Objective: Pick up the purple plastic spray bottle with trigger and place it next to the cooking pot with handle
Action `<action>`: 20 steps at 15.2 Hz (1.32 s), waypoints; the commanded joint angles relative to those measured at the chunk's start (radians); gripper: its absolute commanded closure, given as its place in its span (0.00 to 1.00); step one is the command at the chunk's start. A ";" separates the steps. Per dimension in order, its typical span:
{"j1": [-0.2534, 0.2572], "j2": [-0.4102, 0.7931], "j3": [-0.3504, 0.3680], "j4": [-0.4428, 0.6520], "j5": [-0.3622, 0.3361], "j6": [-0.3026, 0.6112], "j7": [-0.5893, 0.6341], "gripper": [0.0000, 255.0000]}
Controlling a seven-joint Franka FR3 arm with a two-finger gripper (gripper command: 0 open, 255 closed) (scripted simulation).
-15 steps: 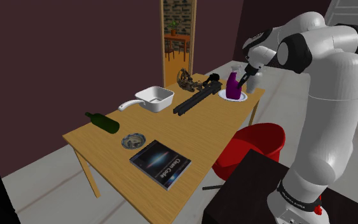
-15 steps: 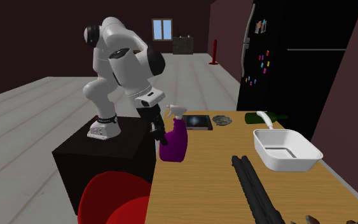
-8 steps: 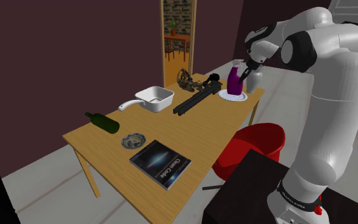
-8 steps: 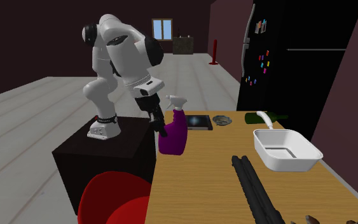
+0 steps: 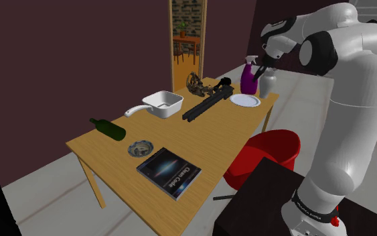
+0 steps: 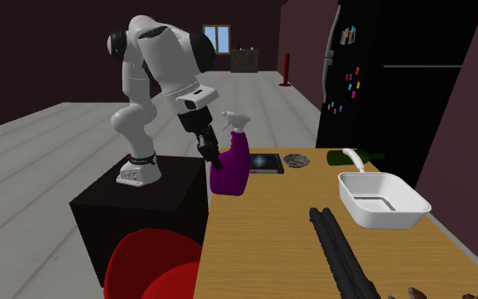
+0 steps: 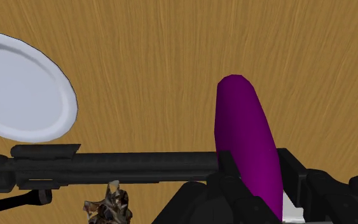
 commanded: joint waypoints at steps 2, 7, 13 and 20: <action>-0.001 -0.006 -0.004 0.036 -0.012 -0.036 0.018 1.00; -0.007 -0.008 -0.008 0.099 -0.023 -0.096 0.042 1.00; 0.098 -0.066 0.024 0.045 -0.088 -0.033 0.172 1.00; 0.210 -0.093 0.083 0.014 -0.146 0.038 0.341 1.00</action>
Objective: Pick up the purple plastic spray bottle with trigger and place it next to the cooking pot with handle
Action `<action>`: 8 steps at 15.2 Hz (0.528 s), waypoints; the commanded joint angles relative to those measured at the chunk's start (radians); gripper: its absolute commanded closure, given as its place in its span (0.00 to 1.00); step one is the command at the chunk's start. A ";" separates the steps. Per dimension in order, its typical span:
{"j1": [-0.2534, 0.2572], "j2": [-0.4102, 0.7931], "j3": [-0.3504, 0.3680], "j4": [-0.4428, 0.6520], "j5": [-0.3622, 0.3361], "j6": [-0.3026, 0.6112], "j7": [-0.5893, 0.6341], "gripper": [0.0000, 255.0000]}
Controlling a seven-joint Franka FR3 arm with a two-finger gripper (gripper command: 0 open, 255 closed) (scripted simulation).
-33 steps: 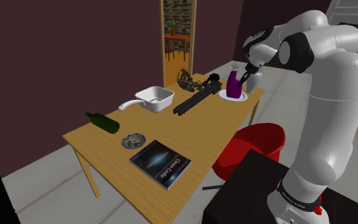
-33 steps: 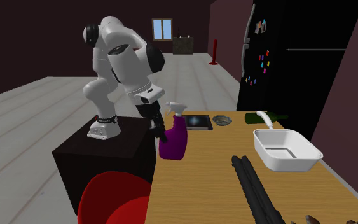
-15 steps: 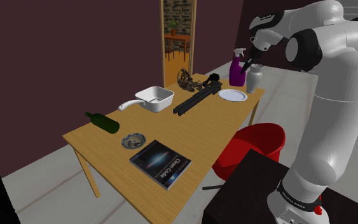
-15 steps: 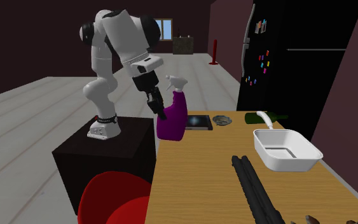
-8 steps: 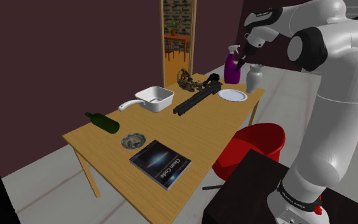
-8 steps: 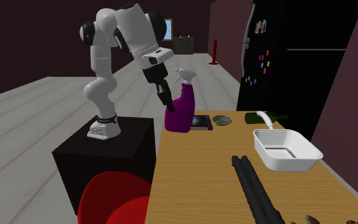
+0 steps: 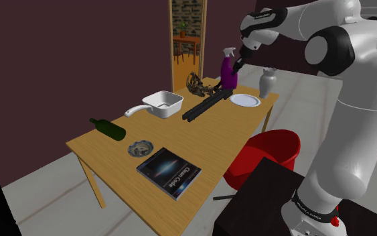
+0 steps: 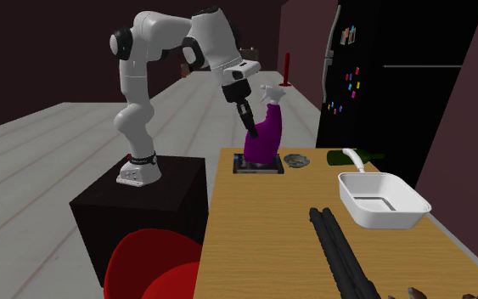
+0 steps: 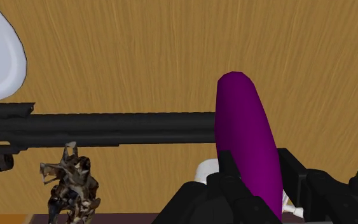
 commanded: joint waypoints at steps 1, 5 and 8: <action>0.031 -0.008 0.016 -0.010 -0.018 0.020 0.049 1.00; 0.081 0.009 0.050 0.007 -0.033 0.043 0.137 1.00; 0.115 0.034 0.074 0.033 -0.038 0.054 0.199 1.00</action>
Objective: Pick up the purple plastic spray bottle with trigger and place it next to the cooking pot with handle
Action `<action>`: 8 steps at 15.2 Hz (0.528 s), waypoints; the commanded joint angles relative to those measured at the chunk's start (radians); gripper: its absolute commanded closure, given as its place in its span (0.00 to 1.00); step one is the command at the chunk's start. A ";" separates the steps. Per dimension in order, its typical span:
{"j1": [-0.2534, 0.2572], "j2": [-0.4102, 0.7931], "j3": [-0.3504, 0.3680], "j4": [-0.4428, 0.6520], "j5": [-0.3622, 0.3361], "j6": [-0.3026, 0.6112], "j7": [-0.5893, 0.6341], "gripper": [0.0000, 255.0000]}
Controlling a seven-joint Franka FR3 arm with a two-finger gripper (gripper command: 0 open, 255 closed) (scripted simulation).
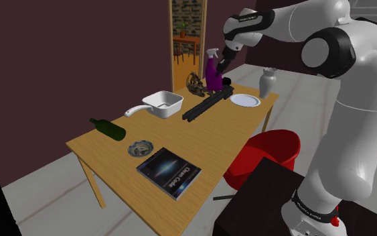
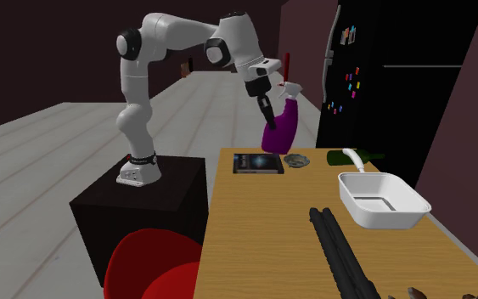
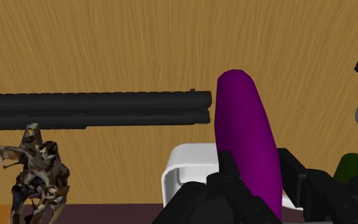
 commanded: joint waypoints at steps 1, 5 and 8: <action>0.021 0.031 0.017 0.038 0.003 -0.001 0.046 1.00; 0.058 0.083 0.046 0.099 0.005 0.000 0.123 1.00; 0.081 0.132 0.066 0.160 0.011 -0.006 0.179 1.00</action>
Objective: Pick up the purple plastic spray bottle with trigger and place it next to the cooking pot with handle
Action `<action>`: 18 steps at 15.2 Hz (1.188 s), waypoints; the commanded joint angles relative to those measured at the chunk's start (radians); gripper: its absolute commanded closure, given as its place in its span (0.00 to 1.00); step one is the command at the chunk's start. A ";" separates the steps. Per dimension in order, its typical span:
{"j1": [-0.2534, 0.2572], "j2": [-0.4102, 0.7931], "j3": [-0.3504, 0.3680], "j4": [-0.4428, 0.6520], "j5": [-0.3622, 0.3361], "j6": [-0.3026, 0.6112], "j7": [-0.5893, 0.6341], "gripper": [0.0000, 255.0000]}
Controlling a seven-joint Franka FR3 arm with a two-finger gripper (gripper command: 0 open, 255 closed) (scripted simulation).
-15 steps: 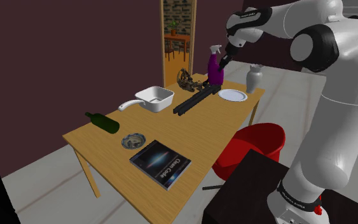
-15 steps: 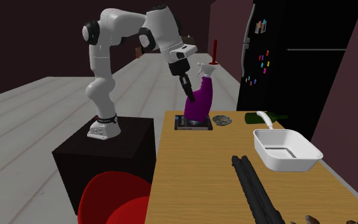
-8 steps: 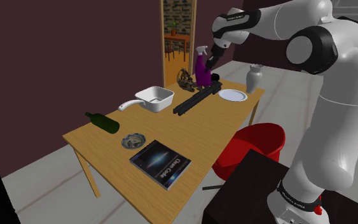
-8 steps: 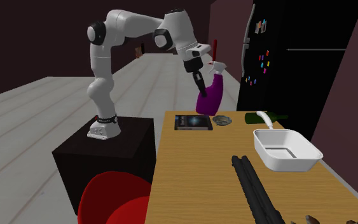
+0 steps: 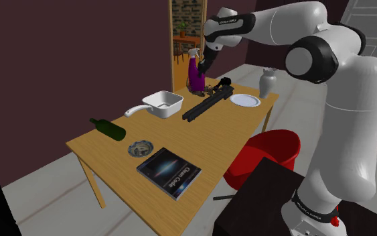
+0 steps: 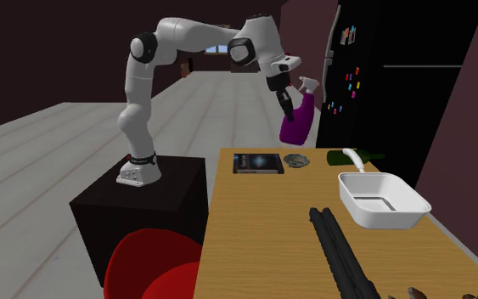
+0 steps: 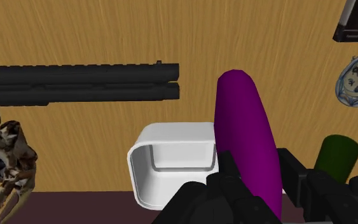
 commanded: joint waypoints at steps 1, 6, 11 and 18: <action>0.015 0.039 0.014 0.051 0.005 -0.008 0.042 1.00; 0.038 0.148 0.045 0.199 0.021 -0.042 0.132 1.00; 0.036 0.297 0.077 0.424 0.043 -0.110 0.228 1.00; 0.062 0.281 0.078 0.303 0.047 -0.008 0.206 1.00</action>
